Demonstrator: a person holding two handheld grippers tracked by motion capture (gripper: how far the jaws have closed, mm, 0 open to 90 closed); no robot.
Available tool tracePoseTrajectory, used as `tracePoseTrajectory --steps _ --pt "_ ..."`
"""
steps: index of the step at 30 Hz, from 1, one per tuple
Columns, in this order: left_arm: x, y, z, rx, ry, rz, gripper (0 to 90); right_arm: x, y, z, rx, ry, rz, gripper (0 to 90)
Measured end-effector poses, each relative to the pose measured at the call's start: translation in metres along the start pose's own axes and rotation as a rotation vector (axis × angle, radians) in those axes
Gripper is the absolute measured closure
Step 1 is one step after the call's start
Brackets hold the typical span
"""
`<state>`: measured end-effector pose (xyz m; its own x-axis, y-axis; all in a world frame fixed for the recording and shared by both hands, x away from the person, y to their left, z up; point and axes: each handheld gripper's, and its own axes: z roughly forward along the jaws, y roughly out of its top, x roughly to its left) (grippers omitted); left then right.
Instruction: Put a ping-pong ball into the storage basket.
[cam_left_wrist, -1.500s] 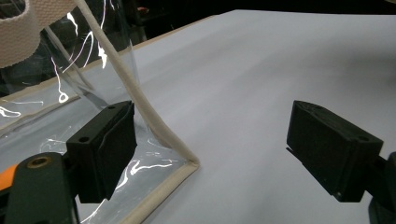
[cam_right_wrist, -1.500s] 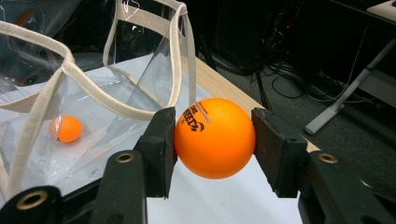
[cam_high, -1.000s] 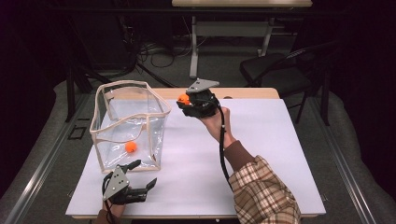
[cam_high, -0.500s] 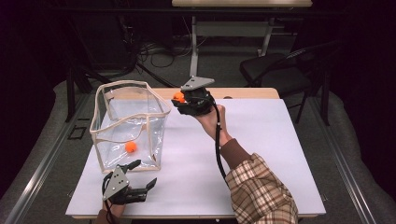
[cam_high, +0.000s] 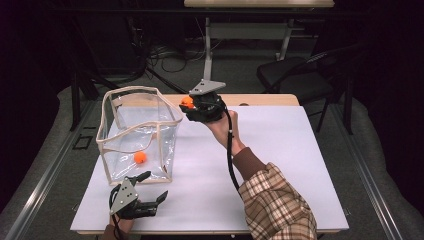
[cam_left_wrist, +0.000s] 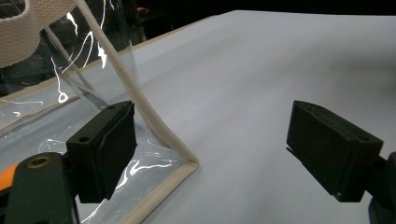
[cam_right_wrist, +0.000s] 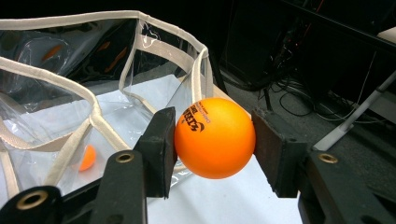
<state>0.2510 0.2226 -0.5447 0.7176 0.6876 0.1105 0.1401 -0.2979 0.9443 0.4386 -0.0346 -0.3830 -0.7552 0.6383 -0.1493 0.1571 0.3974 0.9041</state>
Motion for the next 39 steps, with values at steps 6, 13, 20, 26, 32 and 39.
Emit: tracePoseTrajectory --steps 6,13,20,26,32,39 --pt "0.0 0.0 0.0 0.001 0.0 0.001 15.8 0.002 0.002 0.002 -0.004 0.003 -0.001 51.0" --pt "0.0 0.0 0.0 0.0 -0.001 0.0 15.8 0.004 0.005 0.005 -0.007 0.01 -0.005 51.0" --pt "0.0 0.0 0.0 0.001 0.0 0.0 15.8 0.007 0.009 0.007 -0.013 0.019 -0.008 51.0" --pt "0.0 0.0 0.0 0.0 -0.002 0.0 15.8 0.01 0.012 0.011 -0.015 0.027 -0.011 51.0" --pt "0.0 0.0 0.0 0.0 -0.002 0.0 15.8 0.012 0.014 0.013 -0.013 0.034 -0.016 51.0" --pt "0.0 0.0 0.0 0.0 -0.002 -0.001 15.8 0.015 0.017 0.016 -0.012 0.036 -0.024 51.0"
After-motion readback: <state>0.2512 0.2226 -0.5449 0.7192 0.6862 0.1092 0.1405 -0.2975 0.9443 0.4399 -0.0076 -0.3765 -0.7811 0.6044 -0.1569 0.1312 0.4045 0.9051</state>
